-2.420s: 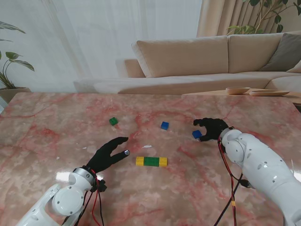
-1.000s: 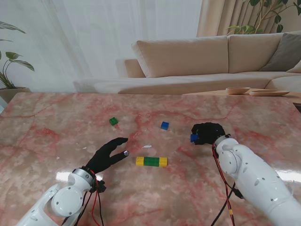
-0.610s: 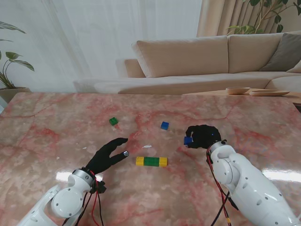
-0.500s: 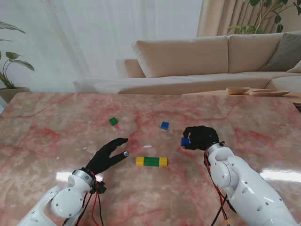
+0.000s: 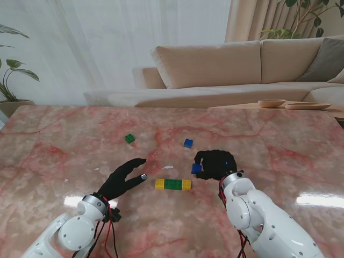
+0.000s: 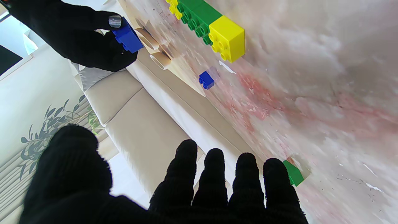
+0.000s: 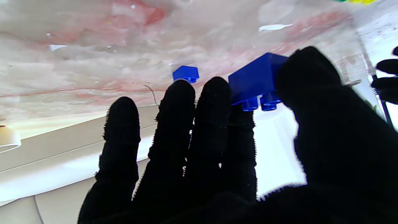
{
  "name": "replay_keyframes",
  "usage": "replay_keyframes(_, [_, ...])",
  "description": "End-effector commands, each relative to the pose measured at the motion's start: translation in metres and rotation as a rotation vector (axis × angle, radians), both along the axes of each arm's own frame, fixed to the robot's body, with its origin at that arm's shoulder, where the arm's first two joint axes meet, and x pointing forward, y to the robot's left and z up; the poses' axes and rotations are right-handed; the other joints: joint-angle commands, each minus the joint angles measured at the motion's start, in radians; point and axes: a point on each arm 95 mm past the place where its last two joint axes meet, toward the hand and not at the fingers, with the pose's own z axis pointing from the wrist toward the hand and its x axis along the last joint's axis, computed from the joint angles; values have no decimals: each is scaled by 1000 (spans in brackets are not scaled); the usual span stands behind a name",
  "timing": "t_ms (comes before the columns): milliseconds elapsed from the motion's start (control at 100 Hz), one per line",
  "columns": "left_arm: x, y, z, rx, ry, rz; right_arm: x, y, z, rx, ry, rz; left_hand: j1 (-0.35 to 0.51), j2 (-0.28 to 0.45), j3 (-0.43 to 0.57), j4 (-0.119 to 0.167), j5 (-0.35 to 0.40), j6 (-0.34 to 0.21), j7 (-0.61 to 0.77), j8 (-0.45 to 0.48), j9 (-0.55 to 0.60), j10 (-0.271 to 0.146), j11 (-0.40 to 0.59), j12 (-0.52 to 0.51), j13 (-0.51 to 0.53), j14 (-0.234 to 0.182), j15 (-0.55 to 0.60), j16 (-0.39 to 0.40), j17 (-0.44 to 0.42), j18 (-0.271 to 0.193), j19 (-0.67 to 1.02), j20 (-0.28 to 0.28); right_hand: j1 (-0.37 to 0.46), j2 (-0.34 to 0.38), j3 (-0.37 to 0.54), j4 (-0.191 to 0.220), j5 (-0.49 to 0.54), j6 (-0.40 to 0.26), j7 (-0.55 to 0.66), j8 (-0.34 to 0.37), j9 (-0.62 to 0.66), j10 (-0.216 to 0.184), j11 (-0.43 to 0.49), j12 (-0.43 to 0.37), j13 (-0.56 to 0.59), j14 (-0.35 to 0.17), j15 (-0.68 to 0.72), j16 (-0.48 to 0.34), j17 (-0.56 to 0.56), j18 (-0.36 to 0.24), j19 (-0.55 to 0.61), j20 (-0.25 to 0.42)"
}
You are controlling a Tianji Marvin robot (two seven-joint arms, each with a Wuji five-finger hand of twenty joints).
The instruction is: Build a two-level staggered structure with toy bricks
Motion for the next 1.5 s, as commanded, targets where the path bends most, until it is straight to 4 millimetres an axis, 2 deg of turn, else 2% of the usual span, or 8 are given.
replay_keyframes(0, [-3, 0, -3, 0, 3, 2, -9, 10, -8, 4, 35, 17, 19, 22, -8, 6, 23, -26, 6, 5, -8, -21, -15, -7, 13, -45, -37, -13, -2, -42, -28, 7, 62, 61, 104, -15, 123, -117, 115, 39, 24, 2, -1, 30, -4, -2, 21, 29, -18, 6, 23, 8])
replay_keyframes(200, [-3, 0, -3, 2, 2, -1, -17, 21, -13, -12, 47, 37, 19, 23, -8, 6, 23, -26, 5, 5, -9, -21, -15, -7, 13, -44, -38, -13, -2, -43, -29, 8, 53, 67, 108, -18, 118, -129, 107, 46, -8, -2, -16, 37, -62, -5, -11, 25, -60, -3, -17, -7])
replay_keyframes(430, [-3, -1, -3, 2, 3, -5, -21, 31, -20, -20, 46, 36, 21, 24, -8, 6, 23, -26, 4, 5, -8, -20, -15, -7, 14, -44, -37, -13, -2, -42, -28, 9, 45, 54, 110, -24, 140, -129, 96, 50, -114, 8, -38, 54, -175, -3, -67, 14, -132, -11, -83, -13])
replay_keyframes(1490, [-5, 1, -3, 9, 12, -9, -14, 49, -39, -108, 63, 10, 24, 27, -7, 6, 23, -26, 6, 6, -8, -22, -15, -6, 13, -44, -36, -12, -2, -42, -35, 7, 30, 75, 102, -25, 131, -138, 75, 75, -161, 9, -30, 39, -203, -7, -68, 10, -142, -18, -105, 12])
